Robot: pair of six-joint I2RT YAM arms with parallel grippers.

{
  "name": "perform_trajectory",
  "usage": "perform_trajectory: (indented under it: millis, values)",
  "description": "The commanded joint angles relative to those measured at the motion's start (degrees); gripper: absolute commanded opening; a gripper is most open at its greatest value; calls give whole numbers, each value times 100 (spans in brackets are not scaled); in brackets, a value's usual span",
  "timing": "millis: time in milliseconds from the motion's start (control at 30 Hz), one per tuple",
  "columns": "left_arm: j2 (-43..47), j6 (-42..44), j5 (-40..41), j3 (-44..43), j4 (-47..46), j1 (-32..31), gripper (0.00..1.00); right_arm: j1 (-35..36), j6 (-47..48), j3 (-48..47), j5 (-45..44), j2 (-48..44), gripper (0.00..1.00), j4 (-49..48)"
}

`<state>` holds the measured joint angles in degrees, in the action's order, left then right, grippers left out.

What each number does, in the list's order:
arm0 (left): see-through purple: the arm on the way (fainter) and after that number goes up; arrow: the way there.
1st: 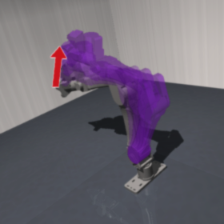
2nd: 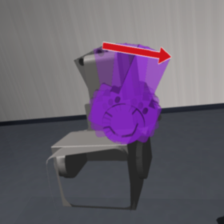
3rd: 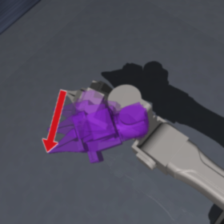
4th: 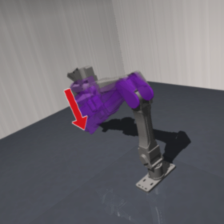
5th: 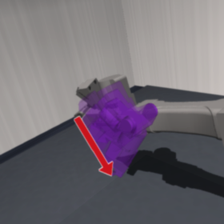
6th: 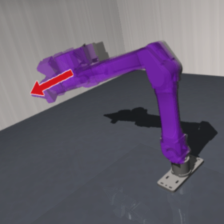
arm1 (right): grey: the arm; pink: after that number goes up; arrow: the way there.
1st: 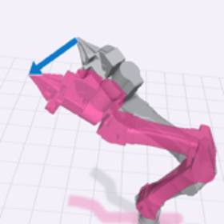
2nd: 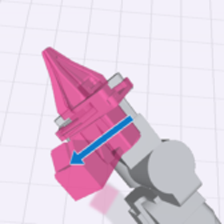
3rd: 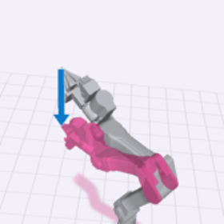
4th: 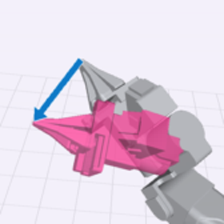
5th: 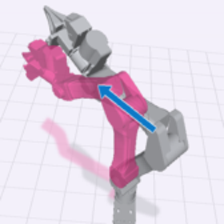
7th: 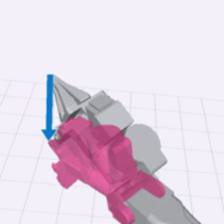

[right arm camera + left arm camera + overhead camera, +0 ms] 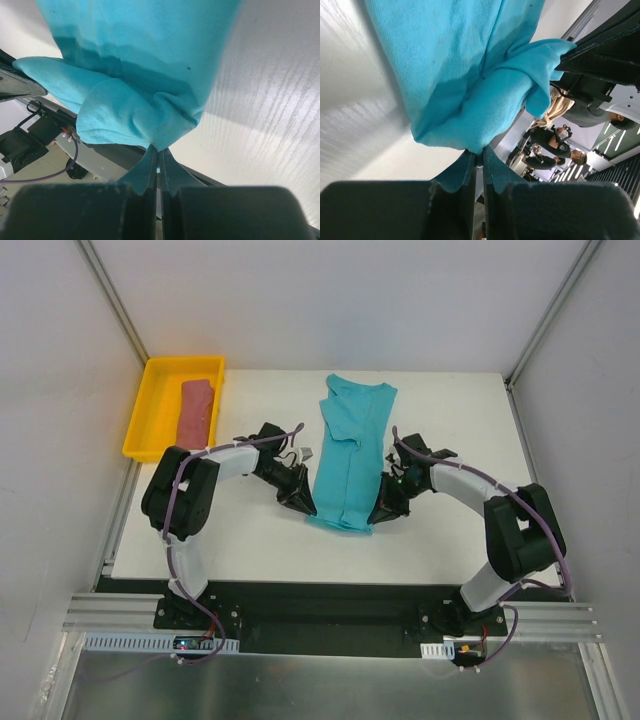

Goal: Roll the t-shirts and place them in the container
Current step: Roll the T-shirt to the center of the board.

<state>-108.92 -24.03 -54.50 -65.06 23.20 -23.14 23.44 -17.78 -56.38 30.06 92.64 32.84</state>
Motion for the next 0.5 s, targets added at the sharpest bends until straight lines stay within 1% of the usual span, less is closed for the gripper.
perform_trajectory:
  millis: [0,67,167,233,267,300,367,400,433,467]
  values:
    - [-155,-31,-35,-323,62,107,8,-24,-199,-163,-202,17,1,144]
    - [-191,-31,-26,-419,62,142,9,-33,-217,-145,-246,35,1,109]
    - [-278,-14,-8,-551,62,160,14,-50,-200,-110,-247,79,0,-32]
    - [-296,4,62,-639,88,204,20,-85,-164,-119,-220,131,17,-295]
    - [-270,39,123,-683,175,230,22,-155,-138,-180,-168,131,24,-409]
    - [-157,74,324,-727,219,291,29,-182,80,-250,-107,123,34,-619]
    - [2,398,571,-955,464,345,33,-304,370,-539,-106,62,40,-595]
    - [185,573,764,-1052,579,362,34,-366,511,-628,-141,18,48,-386]
    - [309,1010,887,-1183,659,371,36,-419,887,-698,-272,-52,51,-262]
    - [441,1267,967,-1176,703,371,37,-524,1117,-769,-386,-166,53,-130]
